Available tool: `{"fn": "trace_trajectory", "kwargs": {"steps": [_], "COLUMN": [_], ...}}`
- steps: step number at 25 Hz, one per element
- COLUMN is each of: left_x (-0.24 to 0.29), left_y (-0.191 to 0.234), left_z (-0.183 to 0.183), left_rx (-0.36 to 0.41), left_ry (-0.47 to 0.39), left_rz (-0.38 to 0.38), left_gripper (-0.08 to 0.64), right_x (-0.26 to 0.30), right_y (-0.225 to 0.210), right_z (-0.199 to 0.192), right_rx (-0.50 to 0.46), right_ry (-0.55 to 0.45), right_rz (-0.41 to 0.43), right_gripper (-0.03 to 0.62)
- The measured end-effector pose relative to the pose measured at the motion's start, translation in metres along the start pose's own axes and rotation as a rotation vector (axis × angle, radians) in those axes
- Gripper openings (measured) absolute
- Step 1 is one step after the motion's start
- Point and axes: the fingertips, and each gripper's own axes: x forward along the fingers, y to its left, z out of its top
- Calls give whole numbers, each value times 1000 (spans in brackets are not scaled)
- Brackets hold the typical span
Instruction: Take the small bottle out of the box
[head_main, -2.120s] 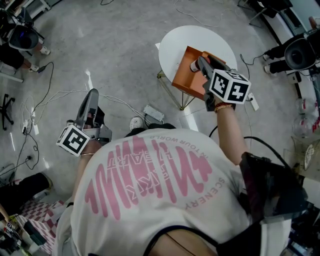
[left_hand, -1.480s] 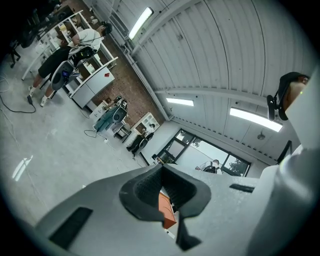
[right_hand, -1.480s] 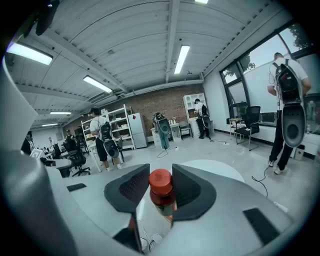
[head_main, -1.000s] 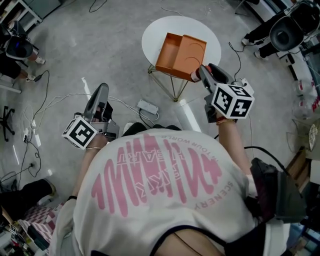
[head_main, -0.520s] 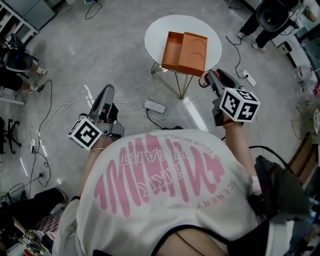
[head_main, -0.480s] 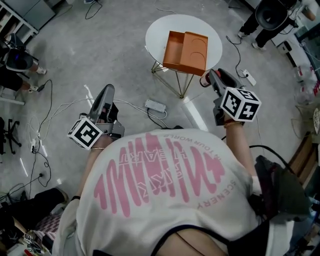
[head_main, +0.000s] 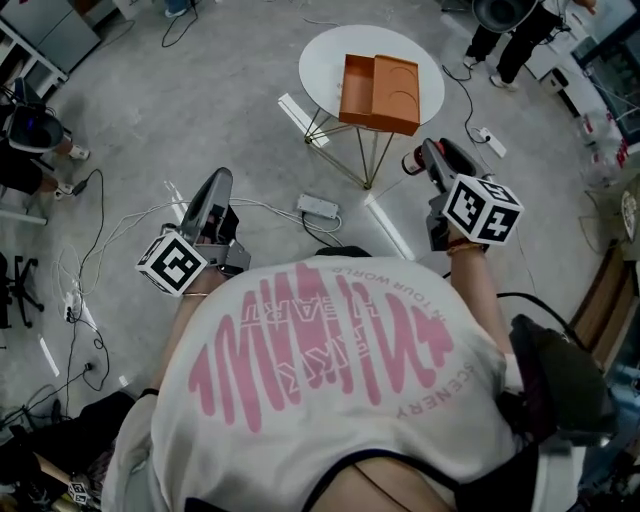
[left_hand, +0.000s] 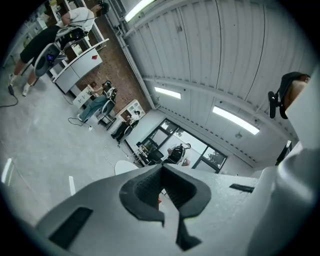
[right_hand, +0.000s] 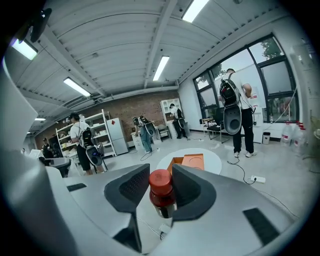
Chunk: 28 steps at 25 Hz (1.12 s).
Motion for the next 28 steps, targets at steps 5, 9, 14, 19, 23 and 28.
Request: {"fn": "trace_trajectory", "kwargs": {"steps": [5, 9, 14, 19, 23, 28], "left_x": [-16, -34, -55, -70, -80, -89], "left_y": [-1, -2, 4, 5, 5, 5], "left_z": [3, -4, -14, -22, -25, -27], "left_rx": [-1, -7, -16, -23, -31, -37], "left_ry": [33, 69, 112, 133, 145, 143], "left_rz": [-50, -83, -101, -117, -125, -126], "left_gripper": [8, 8, 8, 8, 8, 8], "right_x": [-25, -48, -73, -93, -102, -109], "right_y": [26, 40, 54, 66, 77, 81], "right_z": [-18, -39, -67, -86, -93, -94], "right_rx": [11, 37, 70, 58, 38, 23], "right_ry": [1, -6, 1, 6, 7, 5], "right_rz": [-29, -58, -91, -112, -121, -135], "right_gripper": [138, 138, 138, 138, 138, 138]}}
